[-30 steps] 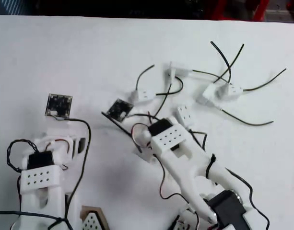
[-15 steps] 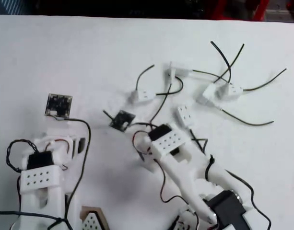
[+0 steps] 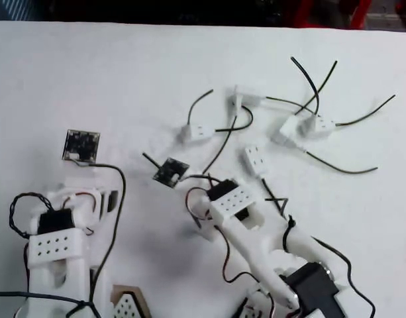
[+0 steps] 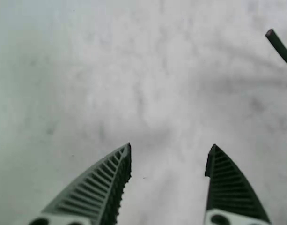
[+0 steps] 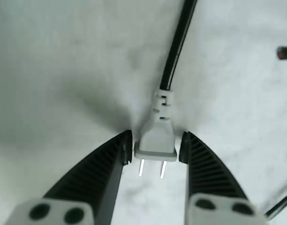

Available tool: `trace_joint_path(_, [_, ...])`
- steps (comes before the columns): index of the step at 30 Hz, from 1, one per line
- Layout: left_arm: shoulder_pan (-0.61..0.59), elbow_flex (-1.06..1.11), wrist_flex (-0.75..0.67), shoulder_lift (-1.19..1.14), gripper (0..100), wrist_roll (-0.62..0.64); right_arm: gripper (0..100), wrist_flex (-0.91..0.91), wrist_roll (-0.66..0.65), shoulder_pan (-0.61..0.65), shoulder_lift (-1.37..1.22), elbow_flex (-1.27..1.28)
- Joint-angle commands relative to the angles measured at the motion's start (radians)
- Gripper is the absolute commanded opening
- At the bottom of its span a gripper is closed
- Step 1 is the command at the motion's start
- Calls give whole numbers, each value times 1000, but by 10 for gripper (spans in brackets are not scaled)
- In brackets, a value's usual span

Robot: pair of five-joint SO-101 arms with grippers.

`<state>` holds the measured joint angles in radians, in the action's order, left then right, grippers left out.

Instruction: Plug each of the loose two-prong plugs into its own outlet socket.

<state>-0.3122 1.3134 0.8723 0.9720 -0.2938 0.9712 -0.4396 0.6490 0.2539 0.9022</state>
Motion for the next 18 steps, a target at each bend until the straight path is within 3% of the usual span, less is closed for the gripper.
trace_joint_path(1, [-2, -3, -15, 30, 257, -11, 165, 68, 11, 10, 91, -74])
trace_joint_path(9, [-2, -3, -15, 30, 257, -11, 163, 120, 46, 51, 191, -37])
trace_joint_path(14, [-2, -3, -15, 30, 257, -11, 163, 36, 81, 133, 191, 61])
trace_joint_path(18, [-2, -3, -15, 30, 257, -11, 163, -44, 75, 116, 189, 126])
